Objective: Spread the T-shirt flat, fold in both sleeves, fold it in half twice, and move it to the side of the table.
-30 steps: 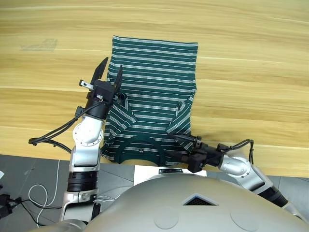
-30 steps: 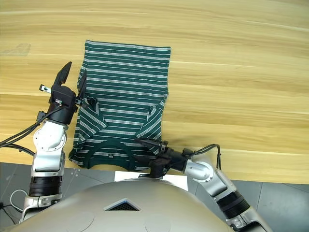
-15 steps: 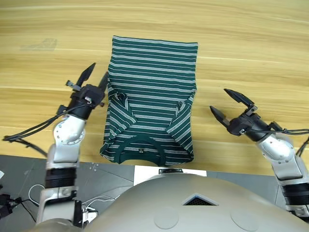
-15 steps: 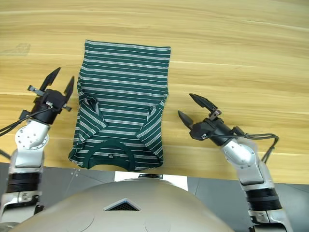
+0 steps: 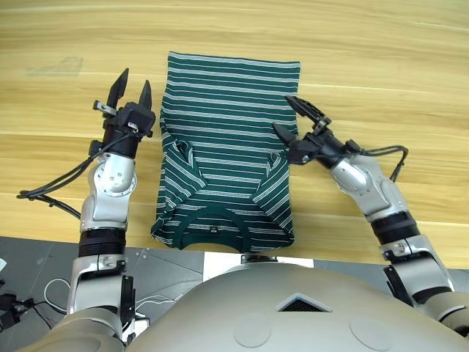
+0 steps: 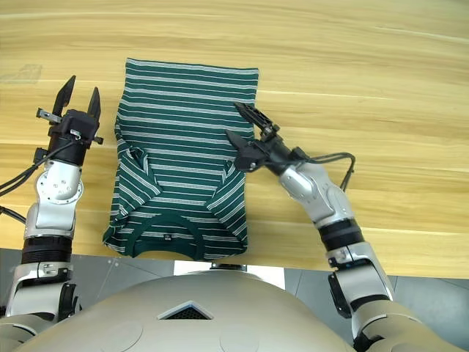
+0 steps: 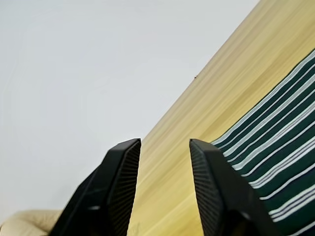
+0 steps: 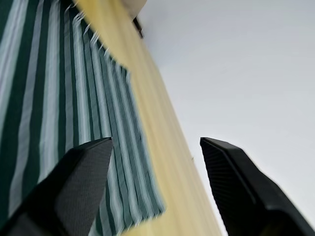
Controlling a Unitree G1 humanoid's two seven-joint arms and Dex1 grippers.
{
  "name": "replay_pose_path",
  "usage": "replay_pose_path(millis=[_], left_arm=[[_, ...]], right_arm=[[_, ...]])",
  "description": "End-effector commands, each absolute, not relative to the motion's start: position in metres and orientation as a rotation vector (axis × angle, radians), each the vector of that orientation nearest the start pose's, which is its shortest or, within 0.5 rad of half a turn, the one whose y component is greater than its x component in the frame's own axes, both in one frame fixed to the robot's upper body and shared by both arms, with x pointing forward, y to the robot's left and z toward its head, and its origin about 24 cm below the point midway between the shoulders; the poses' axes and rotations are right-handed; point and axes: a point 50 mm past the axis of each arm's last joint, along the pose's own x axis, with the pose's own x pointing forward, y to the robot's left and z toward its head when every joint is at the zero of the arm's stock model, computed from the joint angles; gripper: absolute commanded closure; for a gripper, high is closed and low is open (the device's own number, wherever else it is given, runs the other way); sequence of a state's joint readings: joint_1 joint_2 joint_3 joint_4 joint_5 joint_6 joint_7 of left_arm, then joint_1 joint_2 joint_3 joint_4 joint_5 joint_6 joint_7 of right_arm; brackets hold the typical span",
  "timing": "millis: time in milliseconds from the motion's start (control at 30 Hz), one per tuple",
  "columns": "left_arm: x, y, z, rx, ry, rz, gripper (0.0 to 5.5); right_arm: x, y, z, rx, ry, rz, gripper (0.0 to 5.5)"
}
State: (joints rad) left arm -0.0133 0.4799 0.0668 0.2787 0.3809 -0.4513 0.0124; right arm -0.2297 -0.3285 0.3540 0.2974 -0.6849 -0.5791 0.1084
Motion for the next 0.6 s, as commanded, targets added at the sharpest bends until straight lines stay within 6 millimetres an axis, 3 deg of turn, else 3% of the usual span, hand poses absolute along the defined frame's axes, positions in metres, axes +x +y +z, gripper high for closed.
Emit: replay_pose_path(millis=[33,100,267,333,433,600], left_arm=[[0.255,0.227,0.053,0.763,-0.219,-0.121,3.66],[0.259,0.219,0.055,0.748,-0.238,-0.144,3.66],[0.268,0.209,0.063,0.726,-0.273,-0.154,3.66],[0.271,0.202,0.067,0.718,-0.296,-0.17,3.66],[0.273,0.198,0.073,0.706,-0.324,-0.169,3.66],[0.269,0.192,0.082,0.684,-0.358,-0.172,3.66]], right_arm=[[0.272,-0.07,0.023,-0.961,-0.372,0.802,2.23],[0.265,-0.067,0.01,-0.946,-0.338,0.819,2.23],[0.21,-0.061,-0.025,-0.865,-0.232,0.959,2.23],[0.197,-0.063,-0.033,-0.826,-0.154,0.975,2.23],[0.207,-0.082,-0.038,-0.759,0.007,0.868,2.23],[0.219,-0.13,-0.034,-0.828,0.133,0.75,2.23]])
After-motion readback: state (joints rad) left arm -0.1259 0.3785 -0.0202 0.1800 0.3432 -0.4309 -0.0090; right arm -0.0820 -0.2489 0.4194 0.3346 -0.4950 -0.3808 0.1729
